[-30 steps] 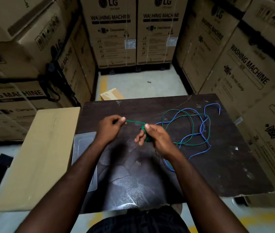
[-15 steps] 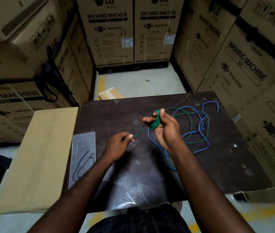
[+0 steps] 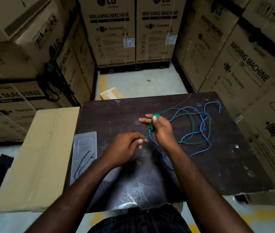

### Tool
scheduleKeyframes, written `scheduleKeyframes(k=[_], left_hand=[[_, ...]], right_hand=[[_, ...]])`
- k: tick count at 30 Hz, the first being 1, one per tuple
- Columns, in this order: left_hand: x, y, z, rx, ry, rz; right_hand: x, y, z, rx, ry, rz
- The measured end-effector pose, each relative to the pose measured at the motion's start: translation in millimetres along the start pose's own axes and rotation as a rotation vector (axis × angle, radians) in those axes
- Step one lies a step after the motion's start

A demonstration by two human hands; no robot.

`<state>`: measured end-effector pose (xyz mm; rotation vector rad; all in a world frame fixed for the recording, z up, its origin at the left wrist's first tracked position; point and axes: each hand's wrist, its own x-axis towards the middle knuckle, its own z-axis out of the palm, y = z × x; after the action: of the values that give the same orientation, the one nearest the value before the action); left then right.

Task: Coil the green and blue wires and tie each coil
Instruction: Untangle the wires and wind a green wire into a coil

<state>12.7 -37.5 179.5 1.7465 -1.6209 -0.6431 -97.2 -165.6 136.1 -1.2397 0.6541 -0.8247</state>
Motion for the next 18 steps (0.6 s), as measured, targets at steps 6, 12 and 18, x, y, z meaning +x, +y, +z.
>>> scheduleKeyframes(k=[6, 12, 18], left_hand=[[6.8, 3.6, -15.9, 0.121, 0.139, -0.056], [14.2, 2.8, -24.5, 0.006, 0.217, -0.146], [23.4, -4.3, -23.5, -0.126, 0.387, -0.188]], right_hand=[[-8.8, 8.5, 9.3, -0.151, -0.065, 0.051], [-18.1, 13.6, 6.3, -0.282, -0.117, 0.022], [-25.2, 6.9, 9.1, -0.177, -0.348, 0.054]])
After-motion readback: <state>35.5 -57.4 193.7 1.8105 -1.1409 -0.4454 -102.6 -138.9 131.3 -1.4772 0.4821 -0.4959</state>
